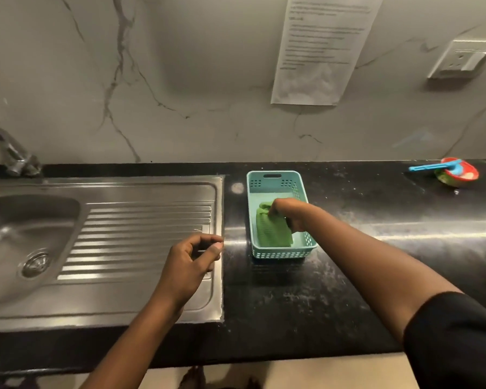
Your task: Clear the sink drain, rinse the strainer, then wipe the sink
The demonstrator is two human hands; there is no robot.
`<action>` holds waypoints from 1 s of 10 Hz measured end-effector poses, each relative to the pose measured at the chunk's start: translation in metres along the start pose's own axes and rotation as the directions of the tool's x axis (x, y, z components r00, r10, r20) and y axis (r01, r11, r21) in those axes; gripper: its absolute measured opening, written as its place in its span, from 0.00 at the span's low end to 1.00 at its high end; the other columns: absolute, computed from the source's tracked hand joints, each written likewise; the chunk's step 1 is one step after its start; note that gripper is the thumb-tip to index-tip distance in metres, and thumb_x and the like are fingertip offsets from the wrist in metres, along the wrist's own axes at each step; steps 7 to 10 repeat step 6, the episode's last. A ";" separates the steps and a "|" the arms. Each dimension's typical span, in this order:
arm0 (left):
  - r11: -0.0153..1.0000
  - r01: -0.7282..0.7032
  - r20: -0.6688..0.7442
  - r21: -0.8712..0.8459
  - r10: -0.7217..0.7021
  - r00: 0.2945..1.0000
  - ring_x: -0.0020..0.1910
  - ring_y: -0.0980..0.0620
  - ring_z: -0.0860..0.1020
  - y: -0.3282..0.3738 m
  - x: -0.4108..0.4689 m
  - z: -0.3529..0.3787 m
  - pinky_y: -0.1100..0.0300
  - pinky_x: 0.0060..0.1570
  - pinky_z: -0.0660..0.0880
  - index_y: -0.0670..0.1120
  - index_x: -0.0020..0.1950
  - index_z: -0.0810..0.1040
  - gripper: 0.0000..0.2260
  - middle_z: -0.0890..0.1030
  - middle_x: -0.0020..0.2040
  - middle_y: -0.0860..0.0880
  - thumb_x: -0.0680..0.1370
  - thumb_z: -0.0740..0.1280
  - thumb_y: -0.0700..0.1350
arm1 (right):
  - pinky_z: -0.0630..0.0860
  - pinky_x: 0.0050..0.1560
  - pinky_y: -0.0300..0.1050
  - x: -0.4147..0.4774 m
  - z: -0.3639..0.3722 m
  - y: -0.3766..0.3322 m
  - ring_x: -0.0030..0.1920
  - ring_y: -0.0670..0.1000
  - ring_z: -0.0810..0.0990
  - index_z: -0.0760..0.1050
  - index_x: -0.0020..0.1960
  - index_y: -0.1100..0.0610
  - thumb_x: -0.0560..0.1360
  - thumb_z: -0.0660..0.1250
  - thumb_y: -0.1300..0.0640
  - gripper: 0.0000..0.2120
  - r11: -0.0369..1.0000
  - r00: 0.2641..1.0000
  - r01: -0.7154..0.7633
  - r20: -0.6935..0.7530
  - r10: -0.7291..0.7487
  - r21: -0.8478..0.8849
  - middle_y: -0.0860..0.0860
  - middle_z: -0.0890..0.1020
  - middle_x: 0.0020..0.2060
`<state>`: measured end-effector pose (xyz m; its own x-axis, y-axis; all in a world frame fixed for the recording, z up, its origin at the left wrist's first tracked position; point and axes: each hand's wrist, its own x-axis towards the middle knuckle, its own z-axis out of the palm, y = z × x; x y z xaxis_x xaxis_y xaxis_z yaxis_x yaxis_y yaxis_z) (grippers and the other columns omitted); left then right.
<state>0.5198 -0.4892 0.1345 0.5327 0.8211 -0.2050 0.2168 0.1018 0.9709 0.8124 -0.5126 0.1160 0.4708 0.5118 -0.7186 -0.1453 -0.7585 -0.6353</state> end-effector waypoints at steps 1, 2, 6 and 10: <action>1.000 -0.009 -0.032 0.016 0.009 0.999 0.49 0.49 0.87 -0.002 -0.001 -0.002 0.54 0.47 0.85 0.53 0.52 0.88 0.06 0.89 0.48 0.48 0.80 0.73 0.43 | 0.81 0.51 0.56 0.013 0.004 0.003 0.52 0.63 0.83 0.74 0.61 0.62 0.77 0.65 0.65 0.13 0.997 0.999 0.001 -0.041 -0.004 -0.082 0.61 0.82 0.53; 1.000 -0.015 -0.057 0.026 0.016 0.998 0.49 0.50 0.87 -0.002 -0.002 -0.002 0.58 0.45 0.85 0.53 0.52 0.87 0.06 0.89 0.49 0.51 0.80 0.73 0.43 | 0.76 0.45 0.51 0.024 0.001 0.004 0.52 0.62 0.80 0.73 0.58 0.63 0.76 0.70 0.64 0.12 0.974 0.980 0.070 -0.169 -0.108 -0.215 0.60 0.78 0.53; 1.000 -0.007 -0.083 -0.001 0.007 0.996 0.50 0.52 0.88 0.005 0.013 -0.002 0.60 0.45 0.83 0.53 0.53 0.87 0.06 0.89 0.49 0.51 0.80 0.73 0.44 | 0.74 0.52 0.44 -0.003 0.004 -0.002 0.48 0.49 0.77 0.73 0.74 0.57 0.77 0.71 0.57 0.26 0.773 0.803 0.433 -0.192 -0.565 -0.465 0.55 0.80 0.67; 1.000 -0.007 -0.083 -0.001 0.007 0.996 0.50 0.52 0.88 0.005 0.013 -0.002 0.60 0.45 0.83 0.53 0.53 0.87 0.06 0.89 0.49 0.51 0.80 0.73 0.44 | 0.74 0.52 0.44 -0.003 0.004 -0.002 0.48 0.49 0.77 0.73 0.74 0.57 0.77 0.71 0.57 0.26 0.773 0.803 0.433 -0.192 -0.565 -0.465 0.55 0.80 0.67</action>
